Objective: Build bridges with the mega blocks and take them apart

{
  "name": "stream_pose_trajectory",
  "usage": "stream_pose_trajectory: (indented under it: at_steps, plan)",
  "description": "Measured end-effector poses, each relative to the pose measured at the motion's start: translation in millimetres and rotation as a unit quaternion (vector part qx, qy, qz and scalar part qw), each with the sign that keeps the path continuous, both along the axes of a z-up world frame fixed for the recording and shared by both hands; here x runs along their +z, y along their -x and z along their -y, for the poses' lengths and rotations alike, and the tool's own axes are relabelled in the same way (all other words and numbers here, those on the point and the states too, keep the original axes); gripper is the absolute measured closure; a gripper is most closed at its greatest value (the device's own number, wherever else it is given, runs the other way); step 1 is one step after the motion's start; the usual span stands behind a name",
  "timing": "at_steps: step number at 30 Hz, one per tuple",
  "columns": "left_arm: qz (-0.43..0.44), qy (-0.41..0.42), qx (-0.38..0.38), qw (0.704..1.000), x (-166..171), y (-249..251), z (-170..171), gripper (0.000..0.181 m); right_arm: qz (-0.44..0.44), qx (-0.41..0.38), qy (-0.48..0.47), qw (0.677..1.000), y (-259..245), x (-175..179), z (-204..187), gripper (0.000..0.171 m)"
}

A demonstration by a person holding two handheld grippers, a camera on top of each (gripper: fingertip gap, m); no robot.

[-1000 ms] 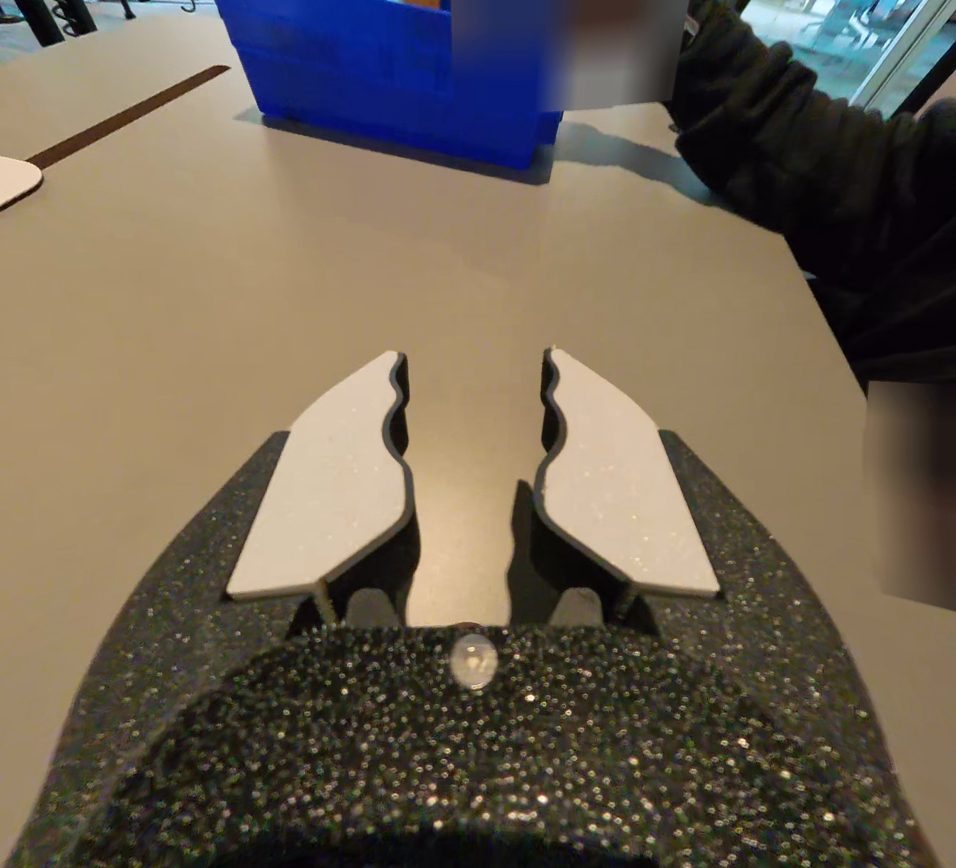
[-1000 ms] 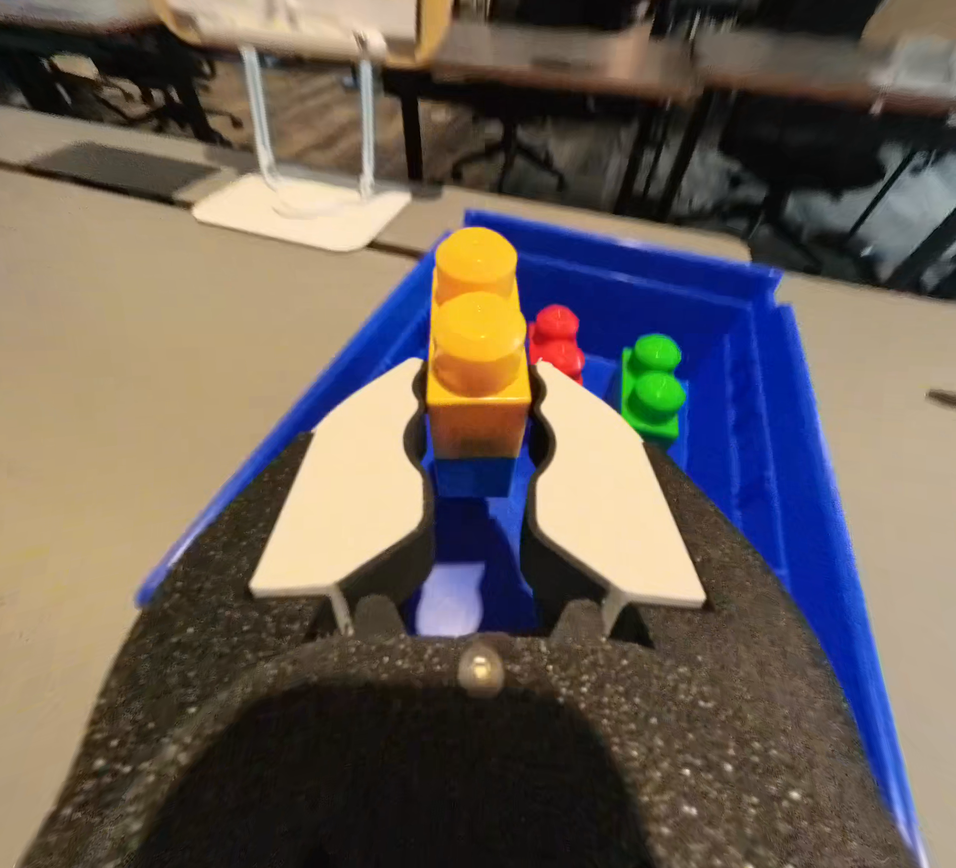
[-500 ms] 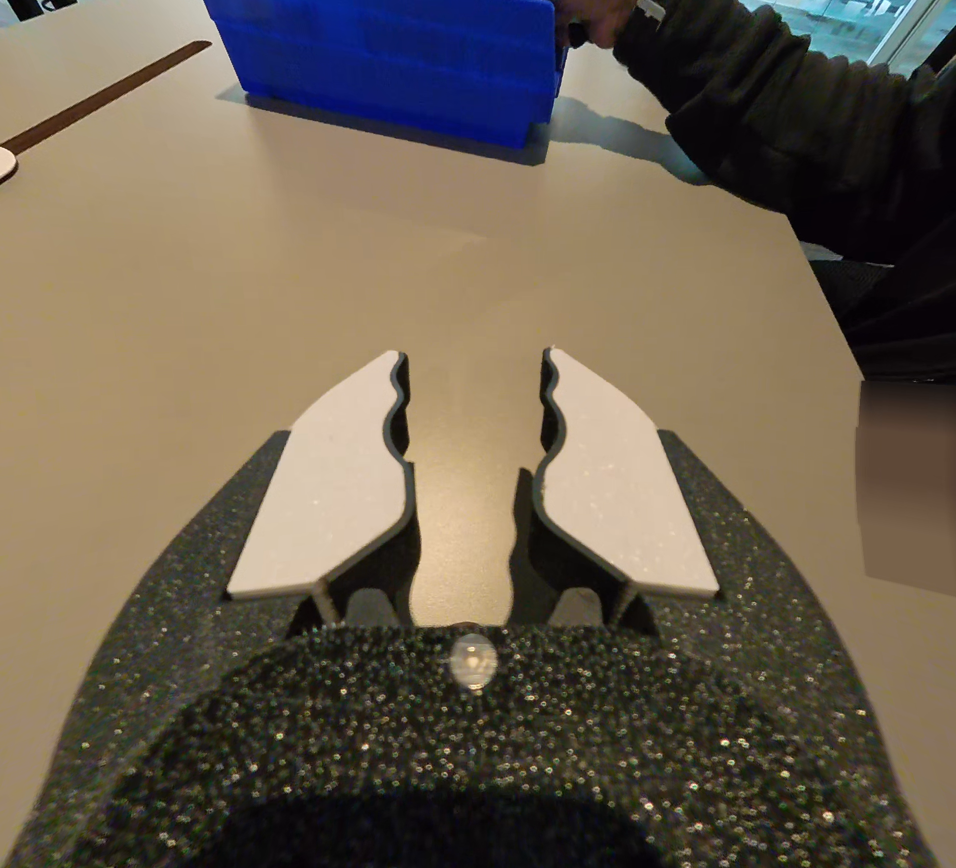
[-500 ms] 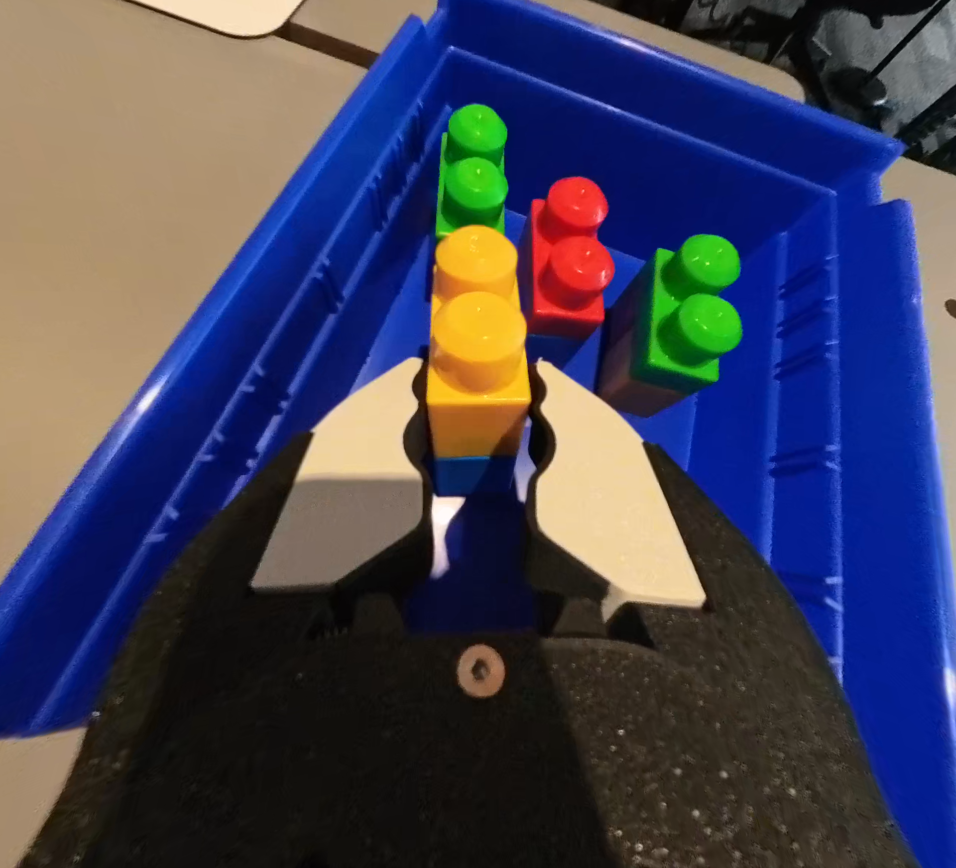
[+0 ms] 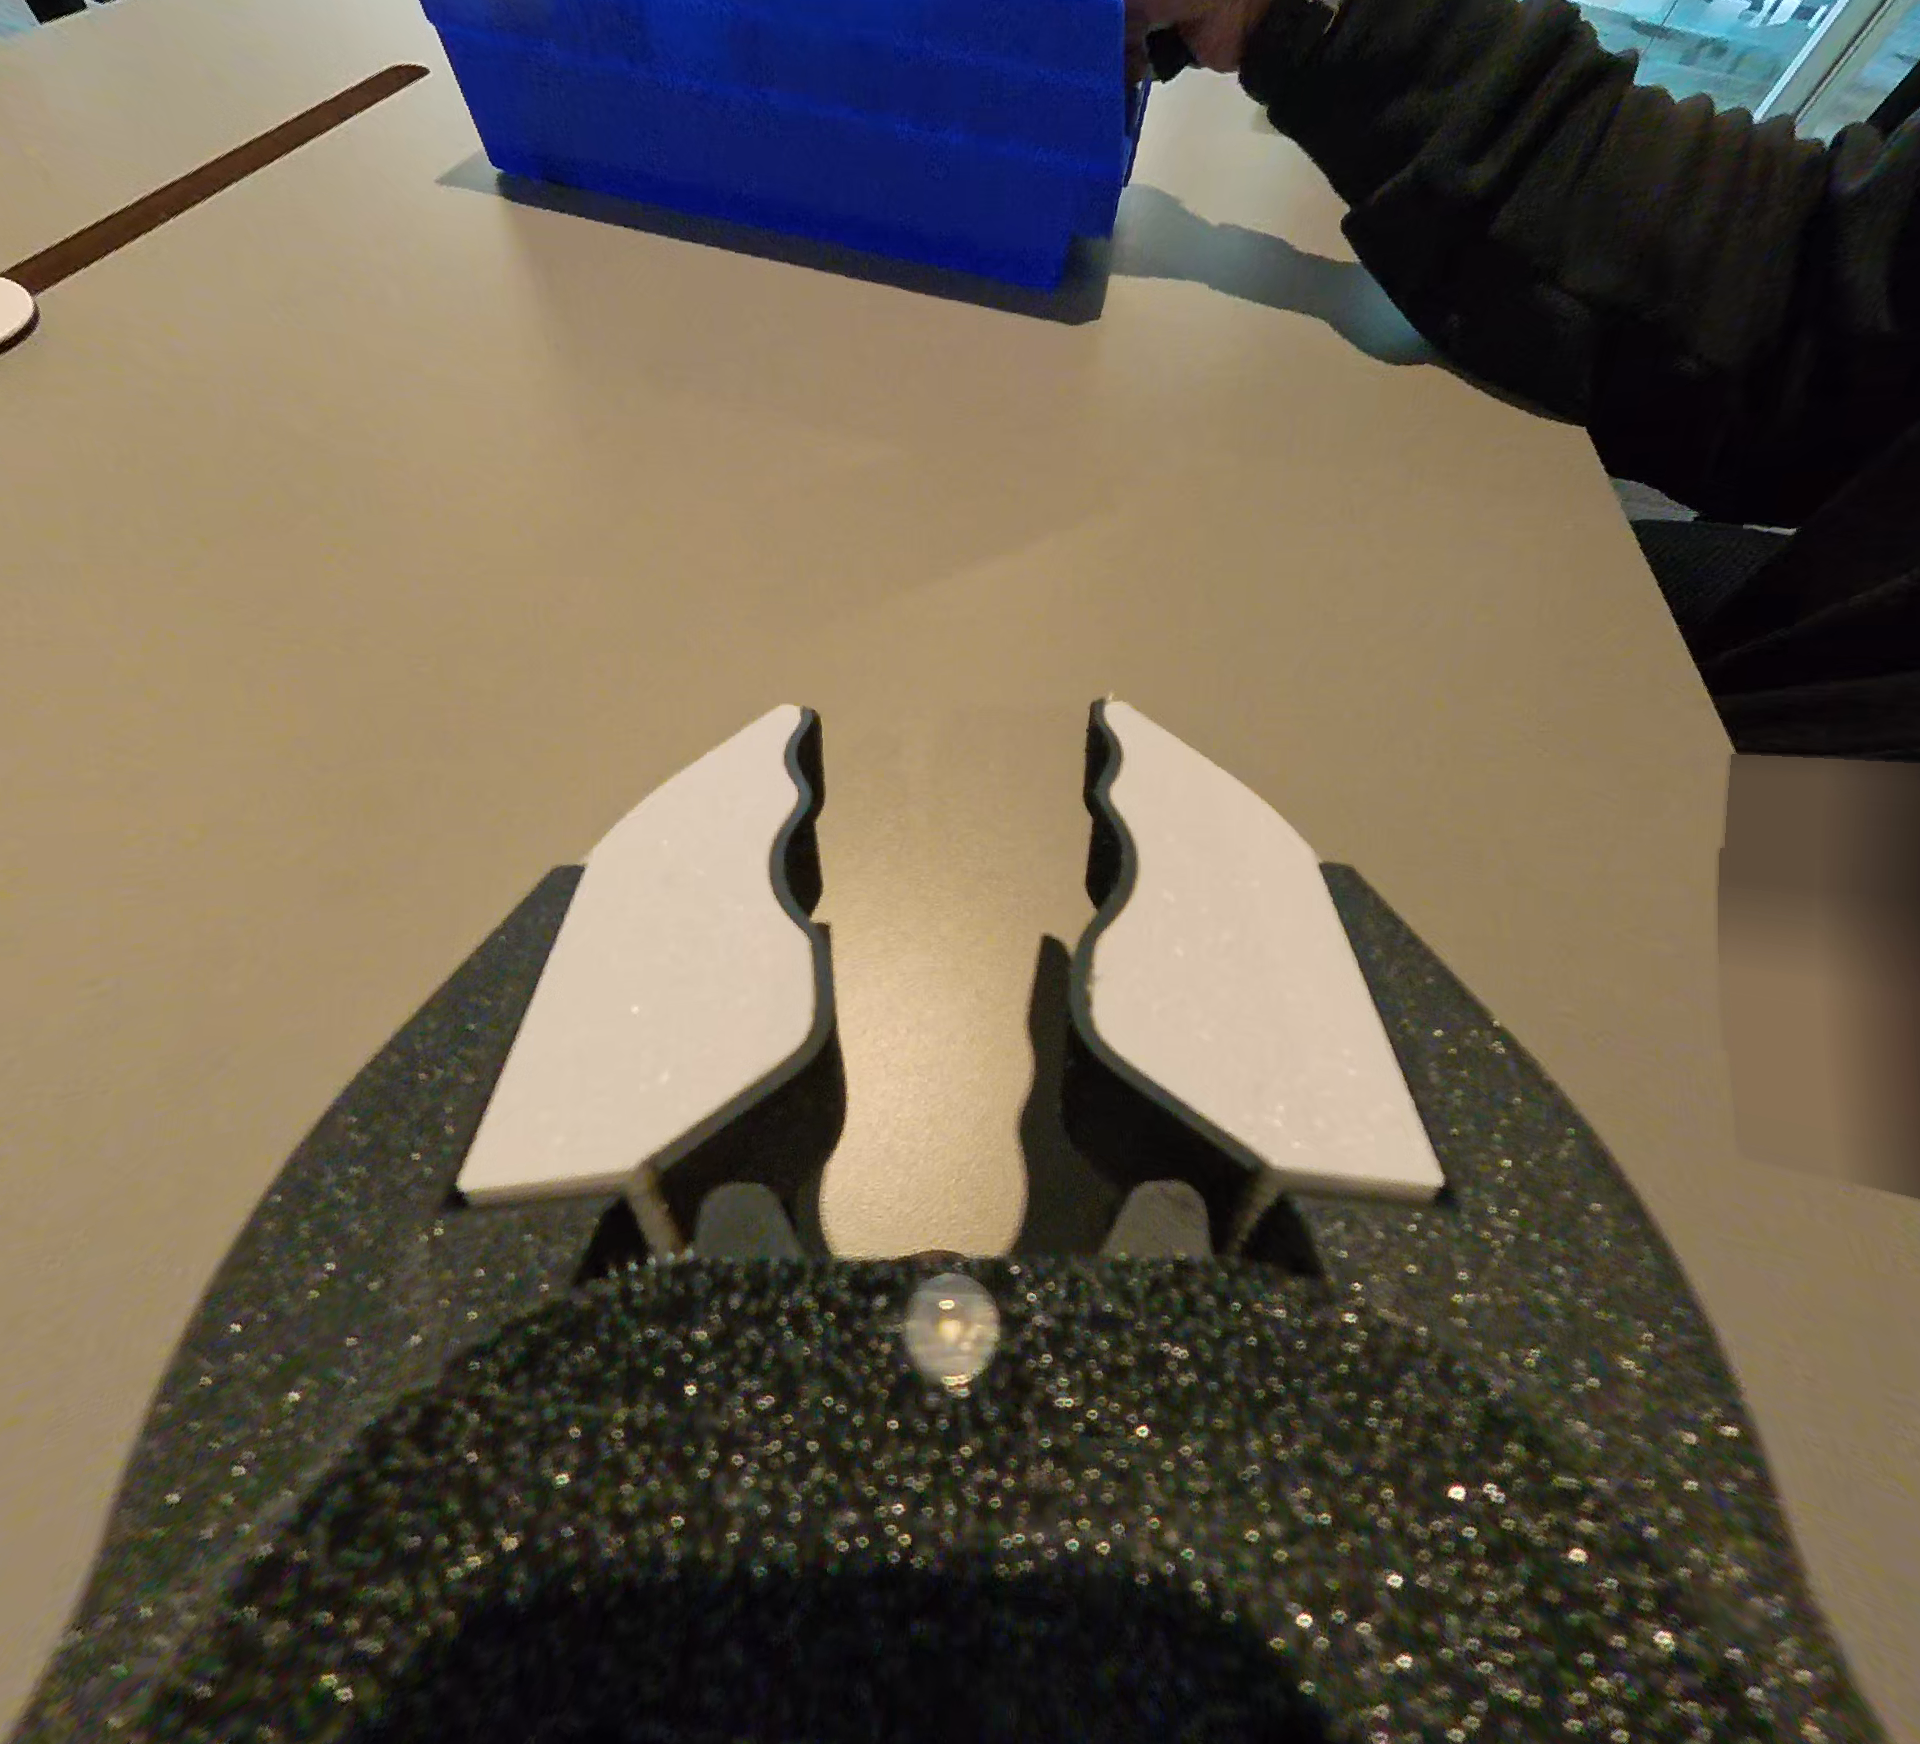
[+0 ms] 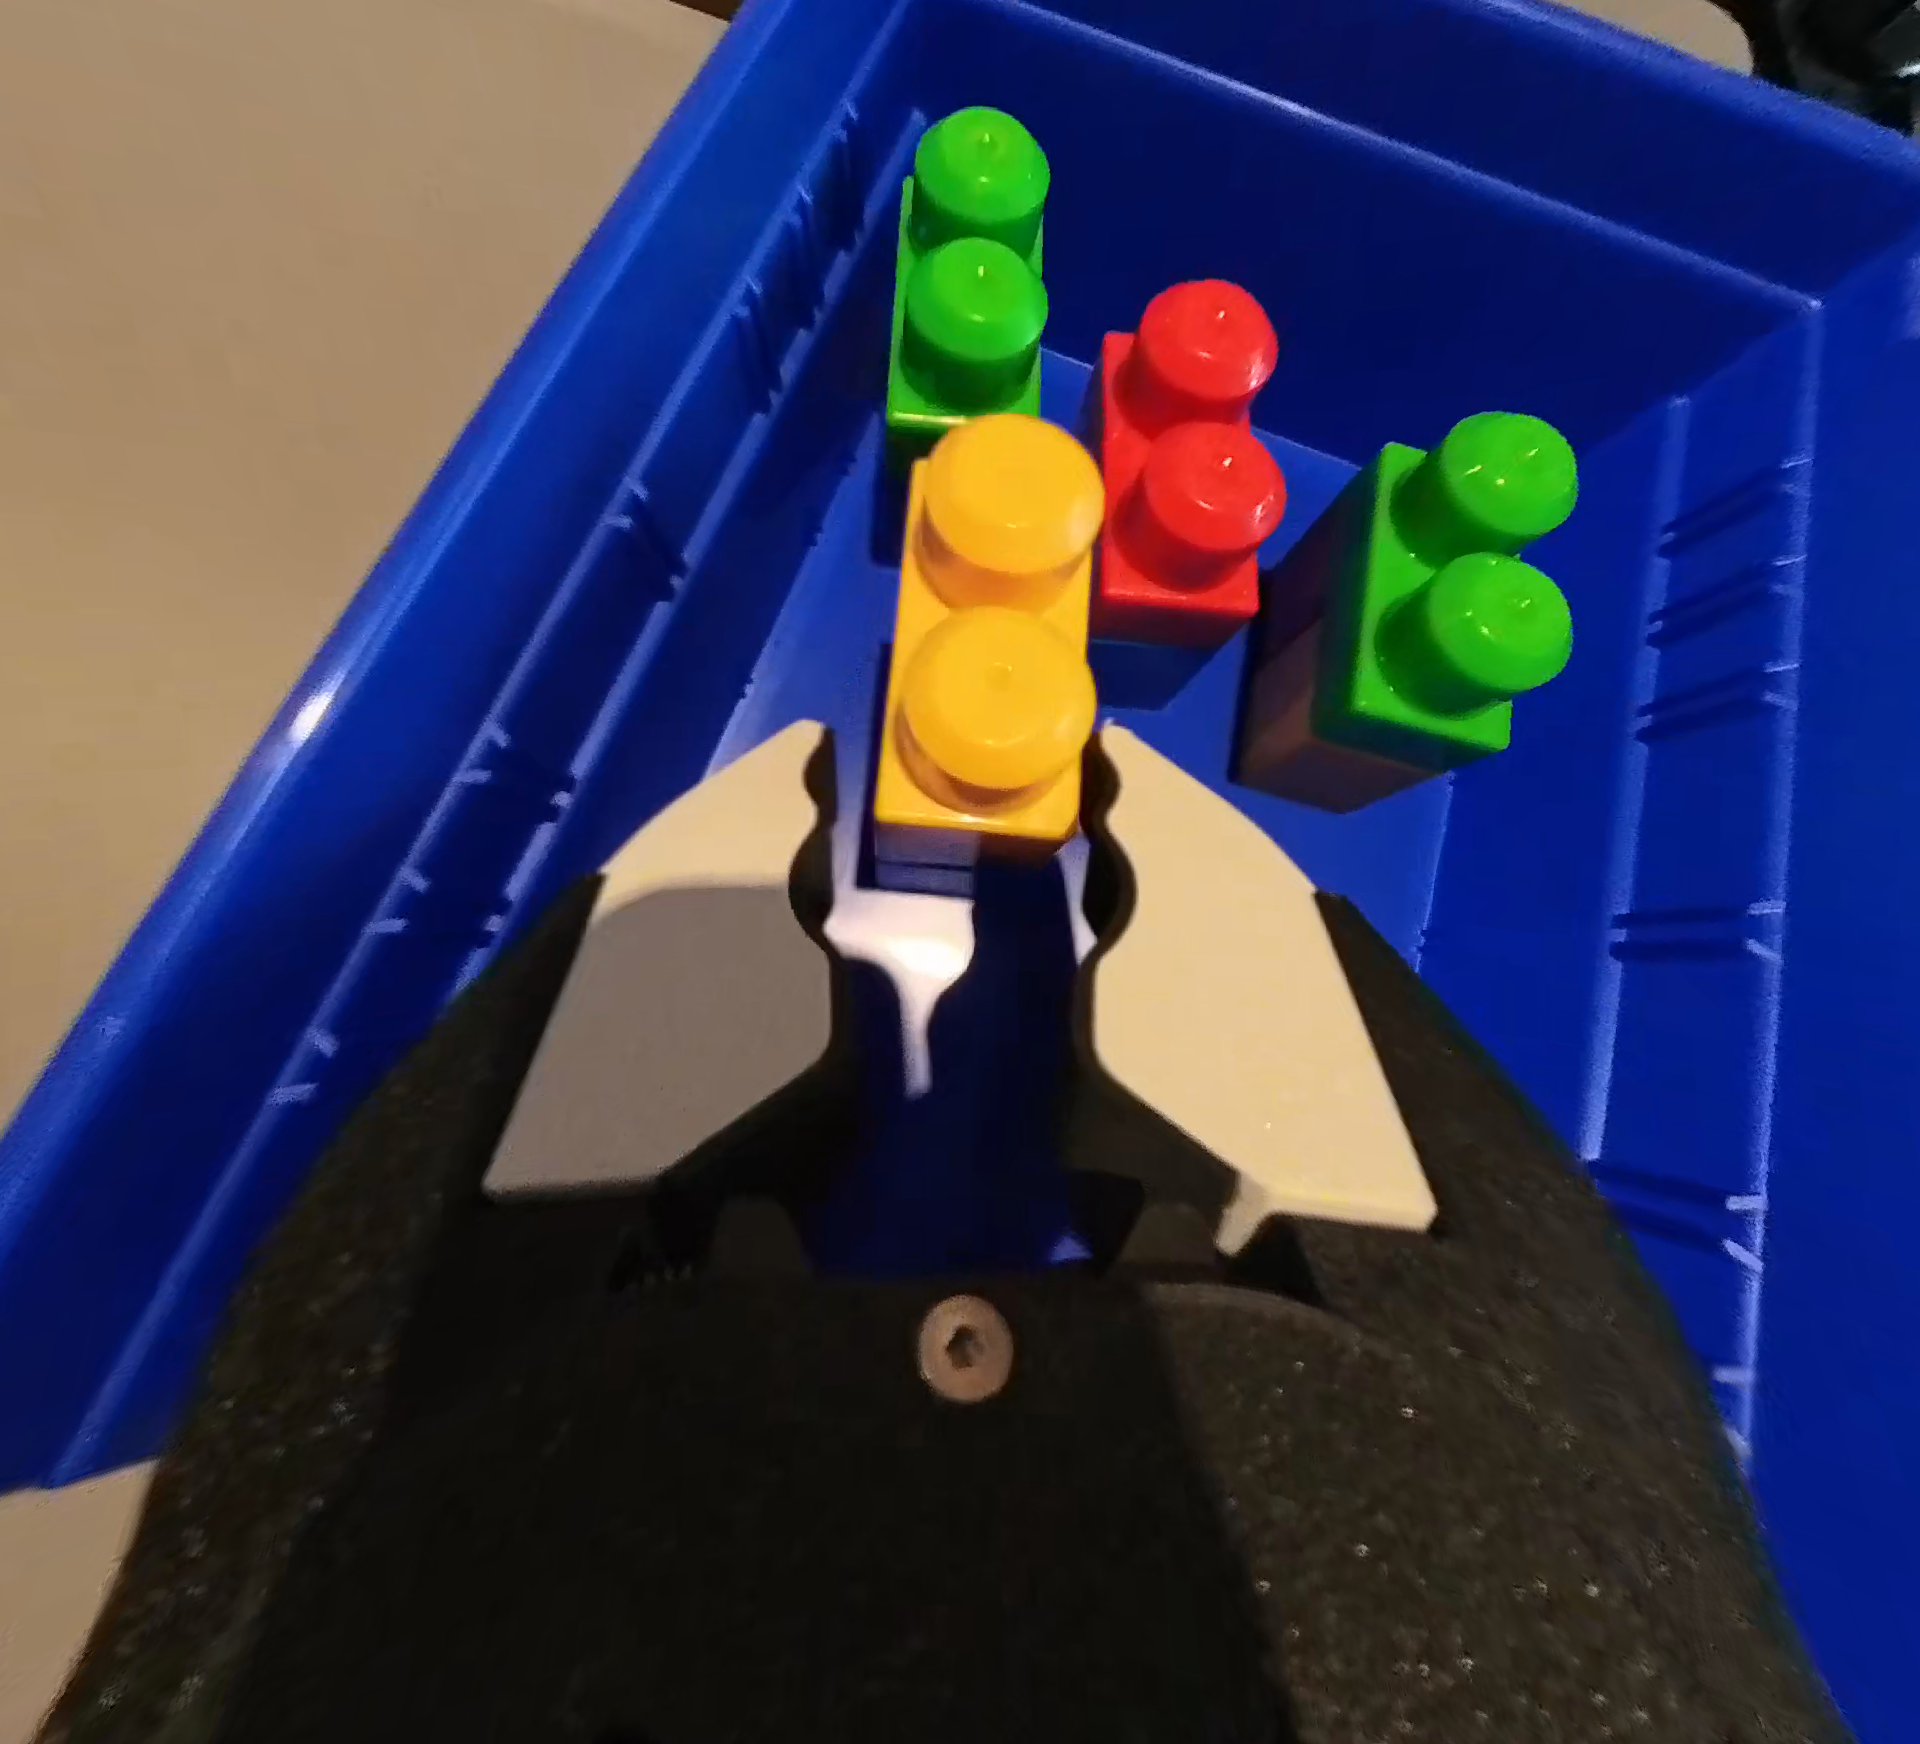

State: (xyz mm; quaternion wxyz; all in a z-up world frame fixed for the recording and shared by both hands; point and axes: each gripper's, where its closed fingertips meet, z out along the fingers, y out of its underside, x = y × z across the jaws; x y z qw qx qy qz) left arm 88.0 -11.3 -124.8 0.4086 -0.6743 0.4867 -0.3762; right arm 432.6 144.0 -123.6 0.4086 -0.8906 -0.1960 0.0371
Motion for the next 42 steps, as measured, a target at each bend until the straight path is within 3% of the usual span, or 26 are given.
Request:
stream_pose_trajectory:
  at_steps: [7,11,16,19,23,29,34,39,42]
  plan:
    - [0.004,-0.006,0.006,1.0,3,2,-2,0.133,-0.071,-0.011,-0.097,0.993,-8,35,4,0.114]
    - [0.008,-0.012,0.014,1.0,6,4,-4,0.133,-0.086,-0.016,-0.208,0.974,-8,86,16,0.114]
    - [0.007,-0.016,0.032,0.999,6,7,-10,0.132,-0.082,0.05,-0.344,0.934,53,161,50,0.123]
    - [0.005,-0.017,0.046,0.999,5,9,-14,0.132,-0.062,0.112,-0.37,0.92,112,175,65,0.125]
    - [0.005,-0.014,0.072,0.997,4,13,-22,0.132,-0.088,0.176,-0.324,0.925,187,152,70,0.125]
    - [-0.016,-0.002,0.197,0.98,-4,33,-54,0.132,-0.176,0.204,-0.163,0.949,270,60,64,0.117]
    - [-0.109,-0.007,0.341,0.934,-26,64,-80,0.122,-0.141,0.188,-0.128,0.963,293,14,62,0.11]
    - [-0.175,0.002,0.405,0.897,-42,78,-89,0.103,-0.161,0.164,-0.092,0.969,298,-3,59,0.104]
    - [-0.224,0.0,0.435,0.872,-51,84,-94,0.105,-0.156,0.151,-0.089,0.972,296,-6,57,0.104]
